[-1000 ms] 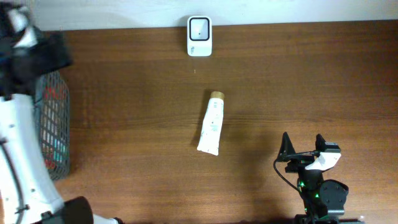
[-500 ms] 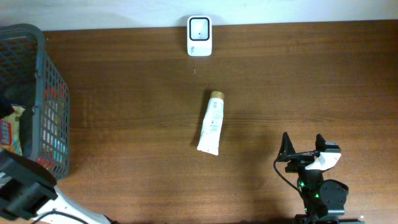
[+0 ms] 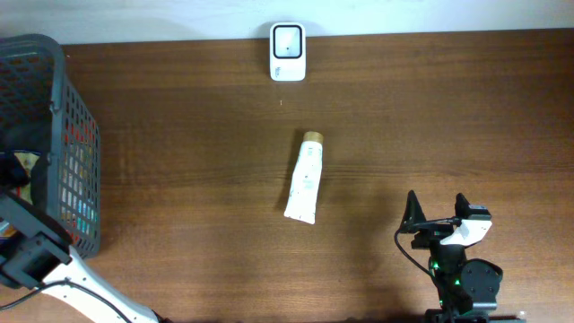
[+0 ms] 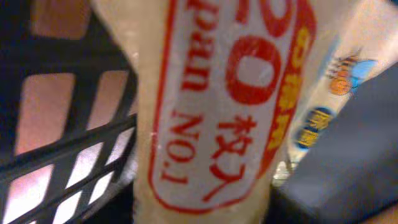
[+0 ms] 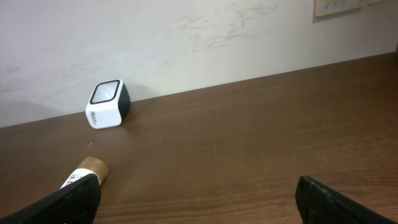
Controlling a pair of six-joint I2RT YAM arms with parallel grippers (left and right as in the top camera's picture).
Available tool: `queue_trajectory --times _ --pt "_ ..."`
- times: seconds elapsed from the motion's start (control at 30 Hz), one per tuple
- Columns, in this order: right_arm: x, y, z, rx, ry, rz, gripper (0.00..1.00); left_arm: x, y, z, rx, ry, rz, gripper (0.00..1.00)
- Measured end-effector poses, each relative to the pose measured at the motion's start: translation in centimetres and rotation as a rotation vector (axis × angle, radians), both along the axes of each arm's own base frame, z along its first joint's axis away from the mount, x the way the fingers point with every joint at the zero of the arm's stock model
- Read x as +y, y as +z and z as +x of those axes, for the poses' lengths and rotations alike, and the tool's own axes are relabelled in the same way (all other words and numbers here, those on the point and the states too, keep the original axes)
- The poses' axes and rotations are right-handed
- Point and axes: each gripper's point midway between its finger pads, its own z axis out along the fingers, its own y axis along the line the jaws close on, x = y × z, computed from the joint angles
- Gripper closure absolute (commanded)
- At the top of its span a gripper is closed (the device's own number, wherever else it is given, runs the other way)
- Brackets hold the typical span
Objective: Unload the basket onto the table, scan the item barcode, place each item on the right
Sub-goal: 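Reach the left gripper into the basket and grasp the tissue pack, then place the white tissue pack on the table beside the tube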
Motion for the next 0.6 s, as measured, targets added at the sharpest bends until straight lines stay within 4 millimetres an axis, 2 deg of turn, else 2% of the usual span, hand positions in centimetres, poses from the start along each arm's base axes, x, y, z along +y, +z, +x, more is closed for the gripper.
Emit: queue_trajectory --times 0.07,0.27,0.3,0.37,0.4,0.43,0.5,0.53,0.57,0.6 --pt "0.0 0.0 0.0 0.000 0.000 0.000 0.01 -0.3 -0.1 0.3 -0.018 -0.007 -0.018 1.00" --pt "0.0 0.0 0.0 0.000 0.000 -0.001 0.01 -1.1 0.4 0.5 -0.029 -0.019 -0.057 1.00" --pt "0.0 0.0 0.0 0.000 0.000 -0.001 0.01 -1.3 1.1 0.8 -0.048 -0.022 -0.071 1.00" --pt "0.0 0.0 0.0 0.000 0.000 0.000 0.01 -1.4 4.2 1.8 -0.120 -0.030 -0.066 1.00" --pt "0.0 0.0 0.0 0.000 0.000 0.000 0.01 -1.5 6.5 2.4 -0.170 -0.038 -0.058 1.00" --pt "0.0 0.0 0.0 0.000 0.000 0.000 0.01 -1.7 10.8 3.3 -0.267 -0.055 -0.019 1.00" --pt "0.0 0.0 0.0 0.000 0.000 0.000 0.01 -3.4 21.1 4.0 -0.472 -0.114 0.090 1.00" --pt "0.0 0.0 0.0 0.000 0.000 0.000 0.01 -5.0 25.6 3.9 -0.558 -0.149 0.143 1.00" --pt "0.0 0.0 0.0 0.000 0.000 -0.001 0.01 -7.9 30.6 3.5 -0.648 -0.207 0.195 1.00" --pt "0.0 0.0 0.0 0.000 0.000 0.000 0.01 -11.9 34.6 3.2 -0.725 -0.281 0.225 1.00"
